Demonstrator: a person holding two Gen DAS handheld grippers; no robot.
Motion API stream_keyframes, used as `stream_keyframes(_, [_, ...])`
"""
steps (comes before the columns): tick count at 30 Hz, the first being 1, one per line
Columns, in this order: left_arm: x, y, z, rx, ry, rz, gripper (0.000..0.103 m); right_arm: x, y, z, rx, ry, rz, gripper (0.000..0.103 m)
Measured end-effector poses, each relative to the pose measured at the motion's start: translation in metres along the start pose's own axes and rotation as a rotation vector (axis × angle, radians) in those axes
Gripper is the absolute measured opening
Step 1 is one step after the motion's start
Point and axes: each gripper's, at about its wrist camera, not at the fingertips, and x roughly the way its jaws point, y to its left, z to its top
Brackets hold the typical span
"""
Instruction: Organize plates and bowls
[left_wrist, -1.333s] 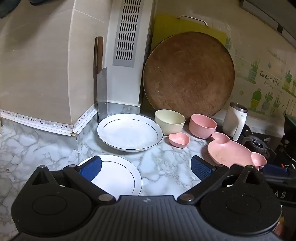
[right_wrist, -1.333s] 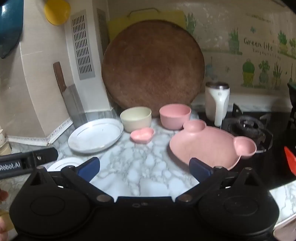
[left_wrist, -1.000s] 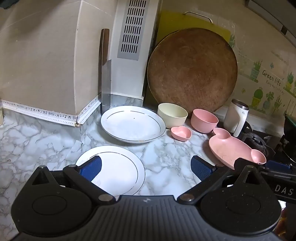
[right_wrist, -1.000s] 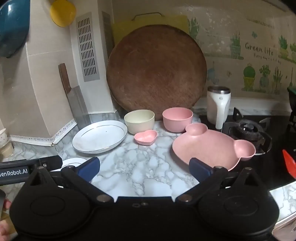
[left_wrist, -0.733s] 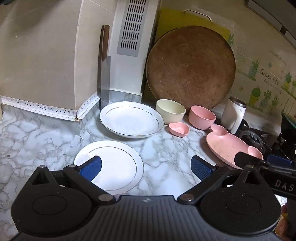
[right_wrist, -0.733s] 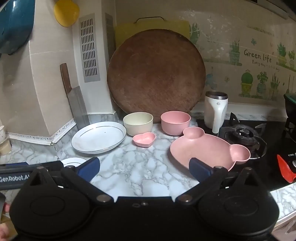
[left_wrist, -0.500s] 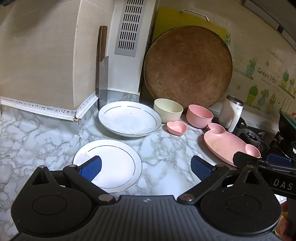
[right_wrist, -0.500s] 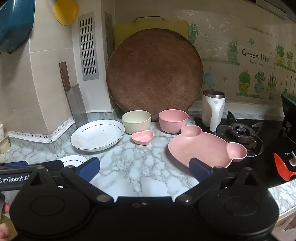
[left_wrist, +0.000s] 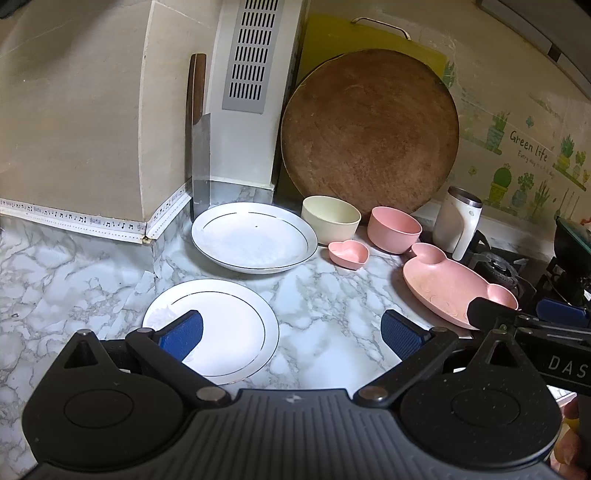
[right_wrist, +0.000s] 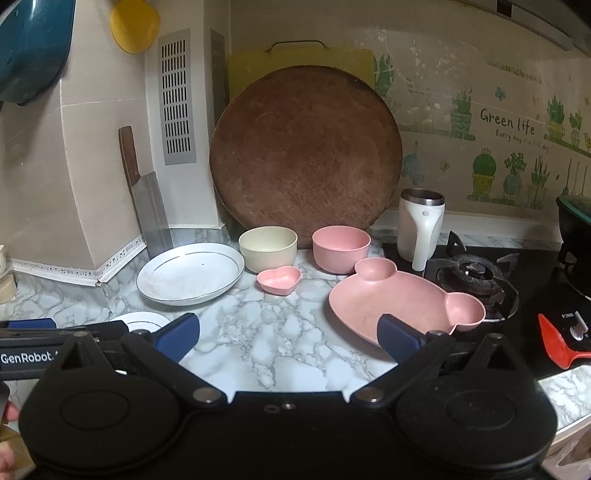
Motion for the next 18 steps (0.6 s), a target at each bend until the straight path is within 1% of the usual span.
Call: stream_keyframes(18, [0.0012, -0.0017, 0.0015, 0.006, -0.016, 0.027, 0.103, 0.0065, -0.0040, -0.0010, 0.027, 0.008, 0.018, 0.103])
